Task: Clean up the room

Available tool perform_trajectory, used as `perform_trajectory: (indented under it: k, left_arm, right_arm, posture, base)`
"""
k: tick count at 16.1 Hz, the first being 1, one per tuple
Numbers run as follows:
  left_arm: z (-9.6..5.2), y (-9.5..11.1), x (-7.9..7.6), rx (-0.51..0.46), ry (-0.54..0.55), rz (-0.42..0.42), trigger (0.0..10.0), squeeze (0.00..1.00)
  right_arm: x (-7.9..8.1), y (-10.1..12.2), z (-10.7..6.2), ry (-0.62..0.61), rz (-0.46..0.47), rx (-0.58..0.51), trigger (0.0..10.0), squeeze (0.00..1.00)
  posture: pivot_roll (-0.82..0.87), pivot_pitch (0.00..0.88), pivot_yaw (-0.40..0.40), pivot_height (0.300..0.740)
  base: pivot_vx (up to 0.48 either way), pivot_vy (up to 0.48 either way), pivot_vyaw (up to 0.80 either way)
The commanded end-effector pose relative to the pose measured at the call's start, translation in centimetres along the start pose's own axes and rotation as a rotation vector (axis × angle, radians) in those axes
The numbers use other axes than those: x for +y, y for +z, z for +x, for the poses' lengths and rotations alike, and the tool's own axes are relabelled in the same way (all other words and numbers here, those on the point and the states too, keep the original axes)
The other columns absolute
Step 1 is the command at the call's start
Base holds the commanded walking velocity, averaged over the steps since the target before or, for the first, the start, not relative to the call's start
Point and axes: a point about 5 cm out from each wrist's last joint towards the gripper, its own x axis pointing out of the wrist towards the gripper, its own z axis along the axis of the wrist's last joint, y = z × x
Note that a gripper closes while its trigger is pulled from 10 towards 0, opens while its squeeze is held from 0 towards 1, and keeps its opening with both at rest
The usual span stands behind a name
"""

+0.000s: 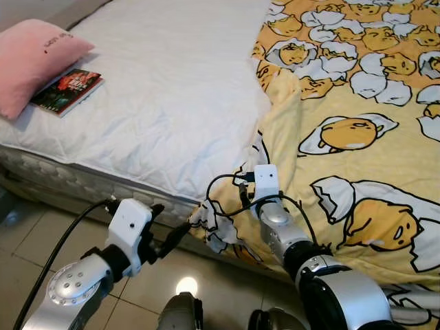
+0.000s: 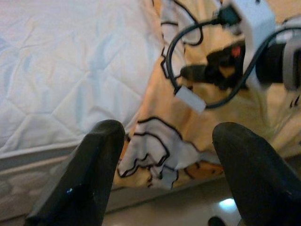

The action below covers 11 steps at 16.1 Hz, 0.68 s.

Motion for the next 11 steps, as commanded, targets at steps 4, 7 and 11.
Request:
perform_trajectory:
  k: [4,7,11]
  left_arm:
    - [0.5,1.2,-0.4,-0.044,-0.009,-0.064,10.0,0.0]
    - [0.3,0.8,-0.7,-0.026,-0.012,-0.083,10.0,0.0]
    - [0.8,0.8,-1.0,-0.024,-0.03,-0.093,10.0,0.0]
  right_arm:
    - [2.0,-0.1,-0.2,0.1,0.04,0.006,0.0,0.0]
    - [4.0,-0.7,-0.8,0.198,0.049,-0.006,0.0,0.0]
    - [6.7,-1.6,-1.8,0.336,0.021,-0.034,0.0,0.0]
  posture:
    - [0.3,0.208,0.061,0.71]
    - [0.28,0.222,0.071,0.71]
    - [0.26,0.215,0.076,0.71]
  base:
    - [0.0,0.0,0.0]
    - [0.0,0.0,0.0]
    - [0.0,0.0,0.0]
